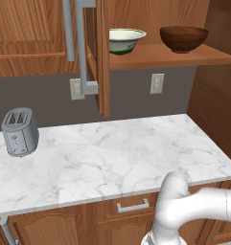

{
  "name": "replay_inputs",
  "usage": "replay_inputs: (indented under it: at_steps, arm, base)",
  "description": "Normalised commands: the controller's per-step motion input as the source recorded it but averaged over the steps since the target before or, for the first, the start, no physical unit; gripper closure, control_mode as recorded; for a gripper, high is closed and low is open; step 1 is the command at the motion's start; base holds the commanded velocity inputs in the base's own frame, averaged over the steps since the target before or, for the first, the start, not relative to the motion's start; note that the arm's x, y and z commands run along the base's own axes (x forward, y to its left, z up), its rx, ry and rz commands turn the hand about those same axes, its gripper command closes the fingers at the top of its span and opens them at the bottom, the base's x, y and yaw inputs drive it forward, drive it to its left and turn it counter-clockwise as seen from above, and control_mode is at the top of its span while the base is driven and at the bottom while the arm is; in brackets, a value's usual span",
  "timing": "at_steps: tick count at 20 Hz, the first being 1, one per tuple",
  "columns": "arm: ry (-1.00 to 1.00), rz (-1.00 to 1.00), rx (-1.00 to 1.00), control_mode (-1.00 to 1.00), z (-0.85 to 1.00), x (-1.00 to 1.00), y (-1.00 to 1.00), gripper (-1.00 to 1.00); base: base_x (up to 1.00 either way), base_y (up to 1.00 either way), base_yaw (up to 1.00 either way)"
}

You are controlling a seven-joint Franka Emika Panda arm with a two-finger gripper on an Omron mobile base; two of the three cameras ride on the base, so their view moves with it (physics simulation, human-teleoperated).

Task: Open the cabinet. Pick the bowls from the counter and place them in the cabinet. Then close the cabinet.

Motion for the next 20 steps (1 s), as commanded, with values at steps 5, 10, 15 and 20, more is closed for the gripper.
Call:
replay_inputs:
  at_steps: [5, 10, 15, 20]
  arm:
    - [0.00, 0.07, 0.00, -1.00, 0.00, 0.50, 0.00, -1.00]
    - [0.00, 0.10, 0.00, -1.00, 0.04, 0.36, 0.00, -1.00]
    - [0.00, 0.13, 0.03, -1.00, 0.18, 0.13, 0.00, -1.00]
    - [-0.04, 0.15, 0.10, -1.00, 0.17, 0.00, 0.34, -1.00]
  base:
    - [0.00, 0.00, 0.00]
    - [0.00, 0.00, 0.00]
    - [0.00, 0.00, 0.00]
    - [0.00, 0.00, 0.00]
